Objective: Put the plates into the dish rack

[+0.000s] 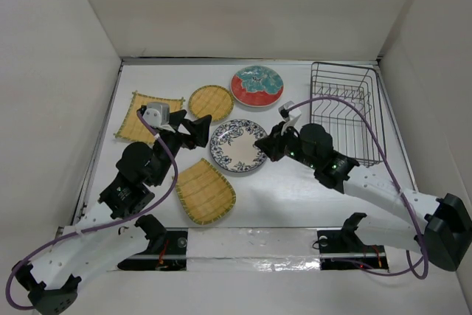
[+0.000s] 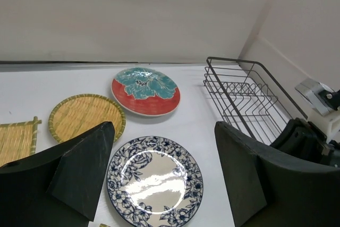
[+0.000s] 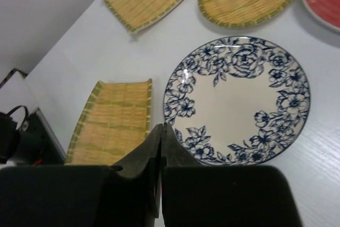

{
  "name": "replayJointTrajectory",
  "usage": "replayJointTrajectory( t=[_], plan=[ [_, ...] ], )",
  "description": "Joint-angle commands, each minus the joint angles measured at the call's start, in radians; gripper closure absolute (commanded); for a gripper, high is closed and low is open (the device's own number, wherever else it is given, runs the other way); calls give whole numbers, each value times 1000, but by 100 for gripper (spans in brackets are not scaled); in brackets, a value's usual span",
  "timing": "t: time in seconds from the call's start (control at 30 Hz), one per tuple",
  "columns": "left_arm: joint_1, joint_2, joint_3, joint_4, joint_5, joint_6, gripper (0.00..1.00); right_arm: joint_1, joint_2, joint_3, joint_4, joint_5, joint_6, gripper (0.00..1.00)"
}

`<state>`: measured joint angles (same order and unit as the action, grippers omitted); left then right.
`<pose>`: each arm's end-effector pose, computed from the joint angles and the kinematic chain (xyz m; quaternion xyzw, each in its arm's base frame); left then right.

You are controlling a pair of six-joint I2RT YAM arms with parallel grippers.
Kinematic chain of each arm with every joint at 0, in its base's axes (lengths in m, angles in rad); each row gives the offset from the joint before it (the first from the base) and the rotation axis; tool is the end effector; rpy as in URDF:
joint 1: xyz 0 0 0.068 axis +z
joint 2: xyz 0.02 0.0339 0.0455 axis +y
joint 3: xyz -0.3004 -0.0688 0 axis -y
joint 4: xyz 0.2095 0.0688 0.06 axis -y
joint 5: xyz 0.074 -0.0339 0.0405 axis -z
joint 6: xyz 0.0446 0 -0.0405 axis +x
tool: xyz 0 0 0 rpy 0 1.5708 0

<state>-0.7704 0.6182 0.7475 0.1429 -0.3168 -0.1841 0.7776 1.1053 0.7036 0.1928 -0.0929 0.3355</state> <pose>0.0723 -0.0508 0.4054 0.0523 0.6079 -0.2766 0.7425 0.1519 0.1554 0.3307 -0.1987 0.7508 0.3628 0.5149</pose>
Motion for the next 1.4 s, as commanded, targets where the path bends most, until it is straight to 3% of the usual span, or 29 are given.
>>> replayJointTrajectory(
  t=[0.0, 0.13, 0.17, 0.2, 0.23, 0.33, 0.77, 1.0, 1.07, 1.17, 1.23, 1.3, 1.37],
  plan=[
    [2, -14, 10, 46, 2, -3, 26, 43, -32, -1, -52, -68, 4, 100],
    [2, -25, 7, 41, 25, 18, 24, 107, -18, -16, -62, -55, 28, 100],
    [2, -25, 6, 41, 27, 20, 24, 117, -13, -21, -62, -50, 43, 95],
    [2, -23, 9, 38, 38, 17, 24, 129, -3, -29, -61, -48, 49, 85],
    [2, -20, 13, 32, 50, 17, 24, 129, 5, -33, -53, -45, 54, 61],
    [2, -26, 15, 34, 67, 29, 24, 138, 48, -32, -55, -34, 72, 36],
    [2, -25, 9, 27, 70, 40, 24, 157, 163, -39, -4, -7, 94, 24],
    [2, -18, 7, 27, 64, 44, 29, 206, 284, -27, 69, -53, 148, 25],
    [2, -12, 10, 18, 64, 44, 33, 232, 323, -29, 115, -64, 160, 26],
    [2, -12, 15, 21, 79, 44, 49, 241, 395, -23, 145, -64, 187, 27],
    [2, -12, 10, 17, 68, 46, 82, 250, 424, -26, 164, -50, 220, 28],
    [2, -8, 24, 4, 73, 43, 100, 250, 461, -45, 233, -57, 247, 29],
    [2, -11, 26, 3, 74, 40, 100, 250, 499, -49, 272, -61, 263, 31]
  ],
)
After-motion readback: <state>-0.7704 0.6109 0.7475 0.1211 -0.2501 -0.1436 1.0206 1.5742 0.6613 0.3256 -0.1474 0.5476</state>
